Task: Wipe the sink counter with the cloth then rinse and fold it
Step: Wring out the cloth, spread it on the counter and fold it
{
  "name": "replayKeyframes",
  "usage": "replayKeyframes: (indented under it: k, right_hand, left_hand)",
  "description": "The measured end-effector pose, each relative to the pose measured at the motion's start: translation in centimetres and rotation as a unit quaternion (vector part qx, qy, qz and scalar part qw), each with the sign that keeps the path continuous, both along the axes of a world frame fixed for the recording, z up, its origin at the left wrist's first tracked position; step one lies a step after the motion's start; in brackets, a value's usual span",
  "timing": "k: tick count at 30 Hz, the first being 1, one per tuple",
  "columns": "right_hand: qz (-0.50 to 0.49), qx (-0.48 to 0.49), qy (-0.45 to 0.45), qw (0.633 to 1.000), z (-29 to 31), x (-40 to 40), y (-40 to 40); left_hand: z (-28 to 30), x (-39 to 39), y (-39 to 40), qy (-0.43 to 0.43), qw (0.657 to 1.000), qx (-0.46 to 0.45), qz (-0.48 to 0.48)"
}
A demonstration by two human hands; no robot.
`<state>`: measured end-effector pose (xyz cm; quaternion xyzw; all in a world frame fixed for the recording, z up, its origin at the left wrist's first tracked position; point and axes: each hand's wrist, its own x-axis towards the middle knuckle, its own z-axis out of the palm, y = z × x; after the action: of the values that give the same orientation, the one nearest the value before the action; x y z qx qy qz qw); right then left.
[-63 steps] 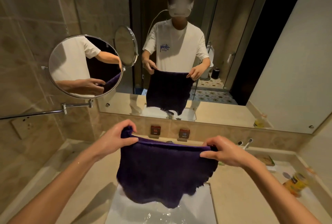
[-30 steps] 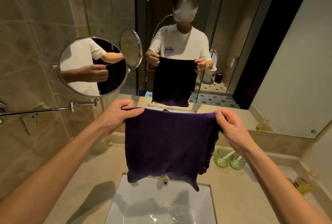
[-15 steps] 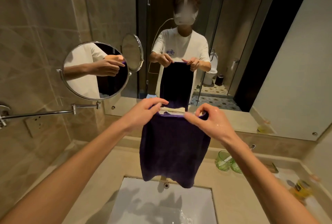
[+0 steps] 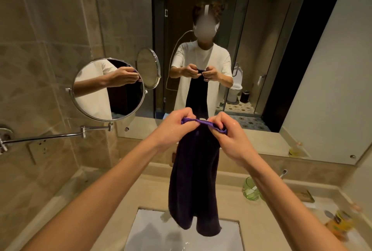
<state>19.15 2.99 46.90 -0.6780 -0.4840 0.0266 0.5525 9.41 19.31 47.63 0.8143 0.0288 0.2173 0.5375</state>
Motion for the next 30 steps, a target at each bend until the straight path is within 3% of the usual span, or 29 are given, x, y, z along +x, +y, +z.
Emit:
replayKeyframes:
  k: [3,6,8,10,12,15,23,26,28,30]
  right_hand:
    - [-0.026,-0.007,0.064,0.998,0.0,-0.5,1.1]
    - [-0.069,0.057,0.175,0.981,0.1,-1.3,2.3]
    - [-0.091,0.098,0.215,0.967,0.2,-1.9,3.2]
    - [-0.092,0.112,0.228,0.963,-0.1,-2.6,4.1]
    - [-0.094,0.111,0.214,0.966,-0.5,-3.3,5.0]
    - [-0.102,0.095,0.165,0.976,-1.2,-3.3,5.8]
    - [0.061,0.014,0.155,0.986,-1.1,-1.5,4.2]
    - [0.031,-0.014,0.114,0.993,-0.9,-1.0,4.5]
    - [0.006,0.008,0.153,0.988,-1.1,-1.1,4.9]
    - [-0.018,0.046,0.194,0.98,-0.9,-1.3,5.5]
  left_hand:
    - [0.3,0.7,-1.3,-0.018,0.999,-0.027,-0.004]
    - [0.6,1.2,-2.7,-0.012,0.997,-0.067,0.023]
    - [0.9,1.5,-3.6,-0.025,0.984,-0.173,0.027]
    - [1.6,1.7,-4.5,-0.036,0.942,-0.334,-0.003]
    - [2.0,1.8,-4.7,-0.036,0.916,-0.399,-0.031]
    - [2.0,1.8,-4.1,-0.023,0.912,-0.406,-0.052]
    - [1.7,0.8,0.8,0.057,0.907,-0.395,-0.135]
    - [1.3,0.4,3.0,0.02,0.946,-0.315,-0.069]
    - [0.1,0.2,3.9,-0.012,0.97,-0.24,-0.024]
    - [-1.6,-0.3,3.5,0.008,0.979,-0.194,-0.054]
